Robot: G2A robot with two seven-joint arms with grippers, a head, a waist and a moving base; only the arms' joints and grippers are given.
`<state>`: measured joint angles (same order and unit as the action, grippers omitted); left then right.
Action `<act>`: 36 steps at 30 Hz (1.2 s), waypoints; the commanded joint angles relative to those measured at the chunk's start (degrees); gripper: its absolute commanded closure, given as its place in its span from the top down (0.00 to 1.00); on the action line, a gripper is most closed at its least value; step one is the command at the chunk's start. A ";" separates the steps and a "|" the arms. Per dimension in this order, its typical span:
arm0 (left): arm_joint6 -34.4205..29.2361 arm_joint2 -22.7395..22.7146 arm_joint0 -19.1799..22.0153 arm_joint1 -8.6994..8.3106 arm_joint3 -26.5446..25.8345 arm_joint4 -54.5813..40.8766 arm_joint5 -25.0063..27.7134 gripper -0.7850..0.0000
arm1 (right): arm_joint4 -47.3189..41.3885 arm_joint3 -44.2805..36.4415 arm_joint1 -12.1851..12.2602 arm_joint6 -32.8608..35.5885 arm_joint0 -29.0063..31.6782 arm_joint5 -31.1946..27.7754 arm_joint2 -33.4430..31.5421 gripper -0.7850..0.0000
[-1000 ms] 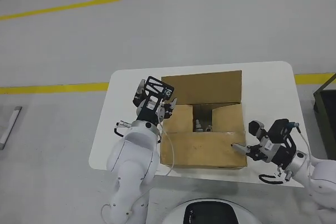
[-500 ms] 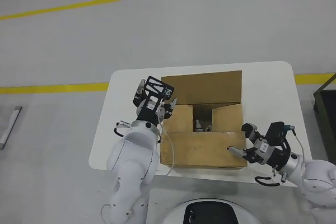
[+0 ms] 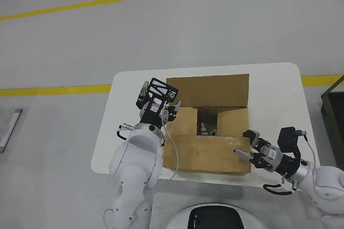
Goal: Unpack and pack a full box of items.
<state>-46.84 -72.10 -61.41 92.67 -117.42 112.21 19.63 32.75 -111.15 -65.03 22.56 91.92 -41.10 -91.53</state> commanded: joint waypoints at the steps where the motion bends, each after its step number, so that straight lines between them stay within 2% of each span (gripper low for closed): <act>1: 0.00 0.00 0.00 0.00 0.00 0.00 0.00 1.00 | -1.49 -0.20 0.13 0.22 0.54 -0.68 -0.26 0.27; 4: 0.00 0.00 0.00 0.00 0.00 0.00 0.00 1.00 | -2.79 -0.67 0.39 1.10 1.26 -1.63 -0.92 0.35; 15: 0.00 0.00 0.00 0.00 0.00 0.00 0.00 1.00 | -4.73 -0.80 1.30 6.42 1.53 -4.26 0.20 0.38; 16: 0.00 0.00 0.00 0.00 0.00 0.00 0.00 1.00 | -3.69 -0.97 1.40 7.08 1.41 -4.07 0.11 0.35; 17: 0.00 0.00 0.00 0.00 0.00 0.00 0.00 1.00 | -2.30 -1.36 1.49 7.60 1.32 -3.88 -0.01 0.27; 18: 0.00 0.00 0.00 0.00 0.00 0.00 0.00 1.00 | 0.25 -2.07 1.60 8.23 1.17 -3.70 -0.29 0.11; 19: 0.00 0.00 0.00 0.00 0.00 0.00 0.00 1.00 | 2.17 -2.81 1.58 6.98 1.12 -3.12 -0.68 0.00; 23: 0.00 0.00 0.00 0.00 0.00 0.00 0.00 1.00 | 7.96 -4.90 1.54 2.59 2.44 -4.44 -0.68 0.00; 24: 0.68 0.10 -0.49 -0.08 0.13 0.08 0.25 1.00 | 9.55 -5.44 1.54 1.76 2.76 -4.90 -0.53 0.05; 26: 1.21 0.35 -1.05 -0.29 -0.02 0.95 1.63 1.00 | 11.90 -5.86 1.52 0.03 3.37 -5.09 -0.27 0.35; 29: 0.14 0.78 -1.42 -0.54 -0.16 1.59 4.29 1.00 | 14.24 -6.29 1.43 -3.31 4.03 -4.87 0.14 0.49; 31: -0.18 1.01 -1.68 -0.67 -0.25 1.71 5.40 1.00 | 14.90 -6.42 1.40 -5.53 4.48 -5.34 0.35 0.52; 33: -0.71 1.18 -1.87 -0.81 -0.73 1.54 7.00 1.00 | 15.47 -6.61 1.44 -7.06 4.90 -6.42 0.39 0.77; 36: -1.92 1.52 -2.45 -1.01 -1.69 0.01 10.29 1.00 | 15.19 -6.87 1.57 -8.77 5.76 -8.80 0.32 0.82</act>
<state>-48.38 -70.68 -63.72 91.72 -118.79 112.64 28.69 48.09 -117.98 -63.50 14.09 97.46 -49.27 -91.15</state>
